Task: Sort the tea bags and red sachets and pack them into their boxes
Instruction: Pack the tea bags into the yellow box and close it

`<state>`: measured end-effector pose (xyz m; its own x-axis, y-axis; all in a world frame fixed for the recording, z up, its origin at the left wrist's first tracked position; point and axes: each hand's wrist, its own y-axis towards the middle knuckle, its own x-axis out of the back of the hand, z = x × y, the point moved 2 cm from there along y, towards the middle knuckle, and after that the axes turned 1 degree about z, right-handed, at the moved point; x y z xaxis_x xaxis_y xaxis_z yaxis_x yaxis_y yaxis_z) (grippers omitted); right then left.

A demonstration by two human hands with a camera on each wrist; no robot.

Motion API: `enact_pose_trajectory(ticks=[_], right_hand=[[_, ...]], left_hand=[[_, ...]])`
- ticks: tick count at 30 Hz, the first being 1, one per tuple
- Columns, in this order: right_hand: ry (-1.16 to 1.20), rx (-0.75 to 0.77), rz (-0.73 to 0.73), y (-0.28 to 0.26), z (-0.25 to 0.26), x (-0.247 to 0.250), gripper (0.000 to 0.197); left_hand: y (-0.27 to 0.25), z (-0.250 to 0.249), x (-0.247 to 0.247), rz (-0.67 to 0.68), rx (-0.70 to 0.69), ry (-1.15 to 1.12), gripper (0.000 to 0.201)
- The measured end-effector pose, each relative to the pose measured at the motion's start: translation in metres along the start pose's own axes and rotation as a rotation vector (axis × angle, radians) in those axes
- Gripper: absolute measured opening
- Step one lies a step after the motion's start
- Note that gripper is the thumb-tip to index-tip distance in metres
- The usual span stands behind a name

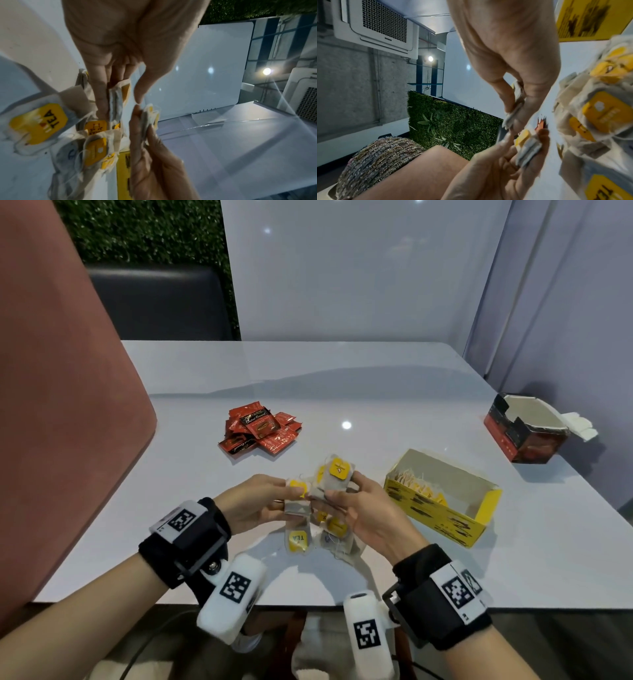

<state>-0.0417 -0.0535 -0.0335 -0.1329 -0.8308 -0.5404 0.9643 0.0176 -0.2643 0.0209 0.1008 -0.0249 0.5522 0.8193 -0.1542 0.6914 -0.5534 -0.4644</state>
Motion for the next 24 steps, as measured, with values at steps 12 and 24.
enact_pose_trajectory(ticks=[12, 24], right_hand=[[0.003, -0.067, 0.001, 0.004, 0.007, -0.006, 0.02], [-0.01, 0.017, -0.088, 0.011, 0.022, 0.006, 0.016]], left_hand=[[-0.002, 0.005, 0.006, 0.01, -0.021, -0.072, 0.032], [0.003, -0.005, 0.01, -0.115, -0.03, 0.145, 0.023]])
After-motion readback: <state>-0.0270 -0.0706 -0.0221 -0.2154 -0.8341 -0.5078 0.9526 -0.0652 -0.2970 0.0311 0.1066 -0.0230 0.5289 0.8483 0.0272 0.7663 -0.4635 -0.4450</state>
